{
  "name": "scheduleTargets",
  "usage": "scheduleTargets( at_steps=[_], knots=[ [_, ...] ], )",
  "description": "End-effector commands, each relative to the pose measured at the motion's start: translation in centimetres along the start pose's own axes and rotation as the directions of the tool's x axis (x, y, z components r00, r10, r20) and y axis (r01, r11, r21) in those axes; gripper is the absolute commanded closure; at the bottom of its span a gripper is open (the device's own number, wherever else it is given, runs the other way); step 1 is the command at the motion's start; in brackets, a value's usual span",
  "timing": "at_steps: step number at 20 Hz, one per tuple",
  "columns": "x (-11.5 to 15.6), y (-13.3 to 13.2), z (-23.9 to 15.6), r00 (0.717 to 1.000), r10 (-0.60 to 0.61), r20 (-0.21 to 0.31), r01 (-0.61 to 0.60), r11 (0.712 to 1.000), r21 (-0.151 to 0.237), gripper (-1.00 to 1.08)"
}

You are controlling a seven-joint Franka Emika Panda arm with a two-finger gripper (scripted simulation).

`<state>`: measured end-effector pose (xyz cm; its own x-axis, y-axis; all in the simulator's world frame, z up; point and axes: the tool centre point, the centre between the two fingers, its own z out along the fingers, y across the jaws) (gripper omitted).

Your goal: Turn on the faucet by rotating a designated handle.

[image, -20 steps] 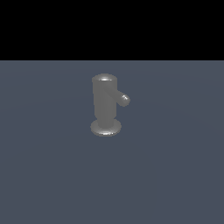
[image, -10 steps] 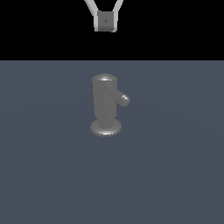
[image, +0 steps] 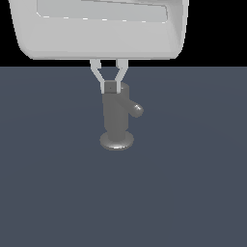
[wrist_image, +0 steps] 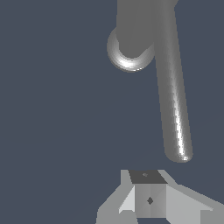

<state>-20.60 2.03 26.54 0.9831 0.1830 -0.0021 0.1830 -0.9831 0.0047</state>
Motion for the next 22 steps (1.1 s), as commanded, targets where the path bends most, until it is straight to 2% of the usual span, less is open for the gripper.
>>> scheduleTargets(
  at_steps=[1, 9, 19, 22],
  knots=[
    [0.4, -0.2, 1.4, 1.000, -0.012, -0.001, 0.012, 1.000, 0.001, 1.08],
    [1.3, -0.6, 4.0, 0.999, -0.035, -0.002, 0.035, 0.999, 0.004, 1.08],
    [1.5, -0.6, 4.5, 0.999, -0.039, -0.002, 0.039, 0.999, 0.005, 1.08],
    [1.8, 0.8, 4.5, 0.999, -0.039, -0.002, 0.039, 0.999, 0.005, 1.08]
  ],
)
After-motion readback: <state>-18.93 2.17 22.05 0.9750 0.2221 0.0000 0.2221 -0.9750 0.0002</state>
